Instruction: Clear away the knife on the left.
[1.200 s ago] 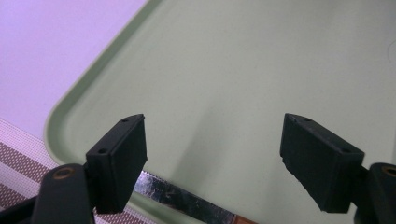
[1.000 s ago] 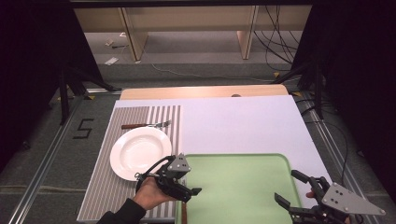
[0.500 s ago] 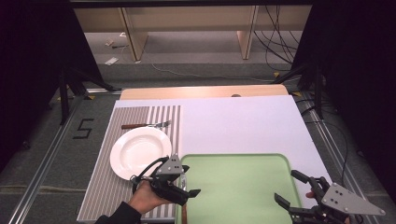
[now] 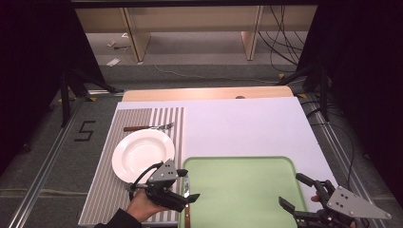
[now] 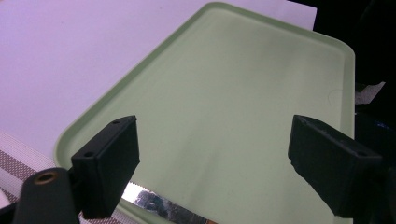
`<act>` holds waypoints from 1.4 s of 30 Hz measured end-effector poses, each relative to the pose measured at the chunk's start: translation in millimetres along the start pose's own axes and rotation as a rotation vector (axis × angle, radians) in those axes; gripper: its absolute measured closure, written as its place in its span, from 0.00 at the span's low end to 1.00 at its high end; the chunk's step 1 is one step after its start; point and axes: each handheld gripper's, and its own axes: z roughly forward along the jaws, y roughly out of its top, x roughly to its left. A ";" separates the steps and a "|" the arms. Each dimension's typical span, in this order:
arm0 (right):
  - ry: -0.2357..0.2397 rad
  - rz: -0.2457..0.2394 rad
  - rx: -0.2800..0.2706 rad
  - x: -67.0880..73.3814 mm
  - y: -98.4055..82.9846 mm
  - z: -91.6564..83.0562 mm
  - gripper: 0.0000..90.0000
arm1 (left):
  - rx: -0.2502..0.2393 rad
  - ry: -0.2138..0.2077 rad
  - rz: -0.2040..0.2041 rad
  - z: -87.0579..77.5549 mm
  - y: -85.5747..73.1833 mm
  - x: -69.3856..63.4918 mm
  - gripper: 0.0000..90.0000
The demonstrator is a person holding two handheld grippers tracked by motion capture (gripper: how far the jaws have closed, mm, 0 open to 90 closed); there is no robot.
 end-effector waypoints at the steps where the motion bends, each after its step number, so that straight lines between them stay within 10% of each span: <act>1: 0.000 0.001 0.000 0.1 0.0 0.0 0.19 | -0.004 0.000 0.000 -0.7 -0.4 -0.5 0.18; 42: 0.002 -0.001 -0.009 0.4 0.4 -0.3 0.19 | -0.021 0.028 0.006 -11.2 -12.9 -15.3 0.18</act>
